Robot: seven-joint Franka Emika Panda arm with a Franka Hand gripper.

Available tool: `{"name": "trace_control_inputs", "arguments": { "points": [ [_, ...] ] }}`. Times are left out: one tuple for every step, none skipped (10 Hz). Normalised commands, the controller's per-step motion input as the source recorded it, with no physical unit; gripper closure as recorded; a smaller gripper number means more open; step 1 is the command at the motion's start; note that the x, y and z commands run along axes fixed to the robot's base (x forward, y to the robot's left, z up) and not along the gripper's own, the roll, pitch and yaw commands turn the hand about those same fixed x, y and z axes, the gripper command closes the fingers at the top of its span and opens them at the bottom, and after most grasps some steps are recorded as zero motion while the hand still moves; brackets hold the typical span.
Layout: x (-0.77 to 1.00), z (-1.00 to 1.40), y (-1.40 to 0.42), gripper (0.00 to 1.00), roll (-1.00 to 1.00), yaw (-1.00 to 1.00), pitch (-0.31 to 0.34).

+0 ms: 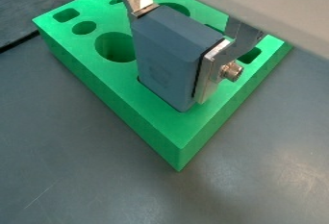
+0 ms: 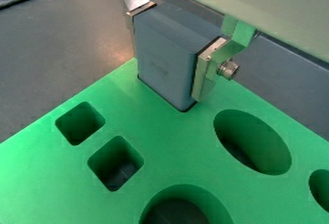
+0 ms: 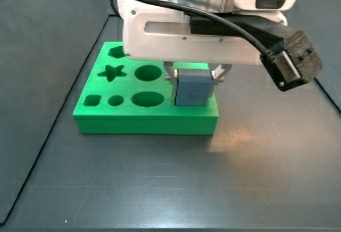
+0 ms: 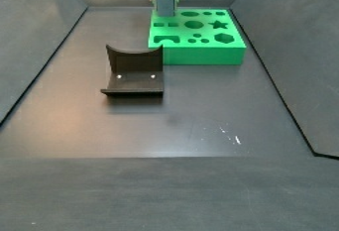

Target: Insert the rectangle object.

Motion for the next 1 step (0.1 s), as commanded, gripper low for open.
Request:
{"name": "trace_control_inputs", "arguments": {
  "points": [
    [0.00,0.00,0.00,1.00,0.00,0.00,0.000]
  ]
}}
